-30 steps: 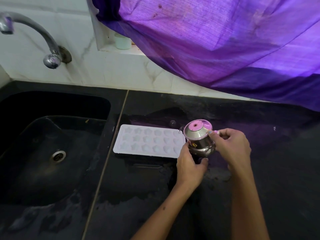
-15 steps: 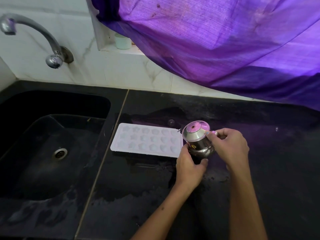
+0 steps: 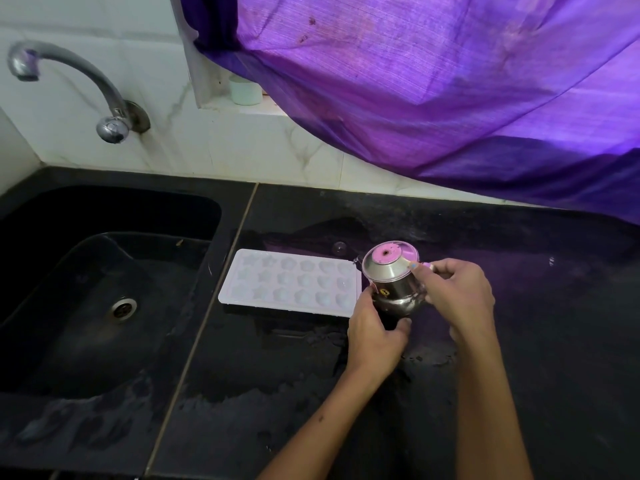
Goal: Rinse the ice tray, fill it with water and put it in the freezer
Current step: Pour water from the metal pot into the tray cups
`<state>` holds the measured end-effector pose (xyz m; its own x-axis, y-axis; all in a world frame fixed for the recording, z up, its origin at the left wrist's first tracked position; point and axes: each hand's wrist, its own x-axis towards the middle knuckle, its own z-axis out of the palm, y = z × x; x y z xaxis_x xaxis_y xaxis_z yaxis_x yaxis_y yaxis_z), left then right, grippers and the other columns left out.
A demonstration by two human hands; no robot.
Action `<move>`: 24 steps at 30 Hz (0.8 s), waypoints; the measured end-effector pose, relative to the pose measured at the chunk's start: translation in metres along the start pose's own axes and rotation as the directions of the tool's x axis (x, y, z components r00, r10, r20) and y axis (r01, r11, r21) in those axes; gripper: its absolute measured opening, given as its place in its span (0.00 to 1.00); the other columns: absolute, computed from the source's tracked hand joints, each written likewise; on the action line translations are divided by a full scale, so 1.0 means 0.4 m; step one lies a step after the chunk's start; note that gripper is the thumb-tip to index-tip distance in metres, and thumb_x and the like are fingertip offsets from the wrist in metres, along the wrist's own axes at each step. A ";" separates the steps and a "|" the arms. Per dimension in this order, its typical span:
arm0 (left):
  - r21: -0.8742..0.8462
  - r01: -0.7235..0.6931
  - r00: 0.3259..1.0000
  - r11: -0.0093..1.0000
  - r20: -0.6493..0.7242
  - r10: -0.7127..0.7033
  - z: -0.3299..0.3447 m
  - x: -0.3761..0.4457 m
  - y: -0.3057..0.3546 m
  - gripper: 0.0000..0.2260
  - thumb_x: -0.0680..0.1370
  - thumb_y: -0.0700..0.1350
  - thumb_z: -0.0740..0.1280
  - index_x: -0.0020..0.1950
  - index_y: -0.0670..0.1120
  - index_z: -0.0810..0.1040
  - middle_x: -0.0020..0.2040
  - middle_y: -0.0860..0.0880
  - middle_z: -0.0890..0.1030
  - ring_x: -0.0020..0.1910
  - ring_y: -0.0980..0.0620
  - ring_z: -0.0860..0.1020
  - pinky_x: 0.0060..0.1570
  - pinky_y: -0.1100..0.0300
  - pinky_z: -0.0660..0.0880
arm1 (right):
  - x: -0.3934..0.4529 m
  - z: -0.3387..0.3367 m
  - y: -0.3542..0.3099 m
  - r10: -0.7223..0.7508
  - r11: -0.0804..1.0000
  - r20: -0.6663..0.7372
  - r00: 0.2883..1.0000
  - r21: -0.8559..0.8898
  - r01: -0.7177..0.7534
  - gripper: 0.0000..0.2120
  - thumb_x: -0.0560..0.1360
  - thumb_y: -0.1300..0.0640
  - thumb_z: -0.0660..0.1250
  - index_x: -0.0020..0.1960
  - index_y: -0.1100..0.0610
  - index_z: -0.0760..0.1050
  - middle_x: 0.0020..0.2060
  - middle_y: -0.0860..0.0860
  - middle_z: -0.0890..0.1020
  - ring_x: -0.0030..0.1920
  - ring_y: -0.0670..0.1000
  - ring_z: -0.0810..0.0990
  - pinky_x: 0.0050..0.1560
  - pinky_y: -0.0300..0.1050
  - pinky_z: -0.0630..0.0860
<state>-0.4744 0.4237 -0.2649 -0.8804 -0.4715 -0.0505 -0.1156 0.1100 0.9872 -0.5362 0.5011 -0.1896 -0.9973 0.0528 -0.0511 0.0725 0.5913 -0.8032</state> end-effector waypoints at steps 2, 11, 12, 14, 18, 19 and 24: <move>0.013 -0.020 1.000 1.000 -0.012 0.020 0.000 -0.001 0.001 0.25 0.69 0.41 0.72 0.63 0.53 0.69 0.54 0.56 0.77 0.55 0.60 0.75 0.54 0.68 0.70 | 0.001 -0.002 0.003 0.017 0.998 0.000 1.000 0.063 -0.017 0.11 0.68 0.48 0.72 0.35 0.55 0.79 0.30 0.50 0.83 0.40 0.55 0.83 0.52 0.58 0.79; 0.031 -0.028 0.999 0.999 -0.025 0.029 -0.021 -0.009 -0.009 0.26 0.69 0.40 0.72 0.65 0.52 0.69 0.57 0.57 0.76 0.56 0.63 0.73 0.51 0.77 0.65 | -0.018 0.007 -0.017 -0.051 0.999 0.007 0.999 0.017 0.050 0.11 0.71 0.48 0.71 0.36 0.55 0.78 0.33 0.49 0.82 0.40 0.52 0.82 0.52 0.54 0.78; 0.029 -0.021 0.999 0.999 -0.026 0.022 -0.023 -0.009 -0.009 0.26 0.69 0.40 0.72 0.65 0.51 0.69 0.56 0.57 0.76 0.56 0.63 0.73 0.52 0.75 0.66 | -0.020 0.009 -0.021 -0.063 0.998 0.014 0.998 -0.003 0.063 0.12 0.72 0.47 0.71 0.37 0.54 0.78 0.33 0.49 0.82 0.40 0.52 0.81 0.51 0.52 0.76; 0.019 -0.002 0.999 1.000 -0.032 0.003 -0.029 -0.007 -0.011 0.26 0.70 0.40 0.72 0.66 0.50 0.69 0.55 0.57 0.76 0.55 0.62 0.73 0.54 0.70 0.69 | -0.022 0.014 -0.030 -0.072 0.997 0.030 0.997 -0.030 0.073 0.12 0.72 0.46 0.70 0.38 0.54 0.79 0.34 0.47 0.82 0.42 0.52 0.80 0.48 0.47 0.72; 0.020 0.030 0.999 0.999 -0.026 -0.030 -0.042 -0.004 -0.013 0.26 0.71 0.41 0.72 0.66 0.48 0.69 0.53 0.58 0.74 0.52 0.63 0.71 0.50 0.74 0.66 | -0.025 0.025 -0.042 -0.100 0.991 0.065 0.993 -0.085 0.105 0.11 0.73 0.47 0.70 0.38 0.54 0.79 0.34 0.45 0.81 0.42 0.51 0.78 0.48 0.47 0.70; 0.019 0.038 0.999 0.999 -0.022 -0.037 -0.045 -0.003 -0.013 0.26 0.71 0.41 0.72 0.66 0.48 0.68 0.52 0.59 0.73 0.51 0.64 0.70 0.48 0.75 0.65 | -0.026 0.029 -0.043 -0.112 0.988 0.069 0.991 -0.095 0.118 0.11 0.73 0.47 0.70 0.38 0.54 0.79 0.34 0.45 0.80 0.42 0.51 0.78 0.49 0.48 0.71; 0.028 0.068 0.998 0.997 -0.018 -0.067 -0.051 0.000 -0.011 0.26 0.71 0.41 0.72 0.67 0.48 0.68 0.45 0.66 0.70 0.48 0.65 0.70 0.48 0.73 0.67 | -0.024 0.039 -0.045 -0.140 0.983 0.076 0.987 -0.110 0.148 0.10 0.74 0.48 0.70 0.38 0.53 0.78 0.35 0.46 0.80 0.42 0.50 0.77 0.48 0.47 0.69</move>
<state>-0.4645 0.4056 -0.2661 -0.8621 -0.4937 -0.1141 -0.1879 0.1024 0.9768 -0.5283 0.4775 -0.1839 -0.9956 -0.0918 0.0172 -0.0750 0.6773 -0.7319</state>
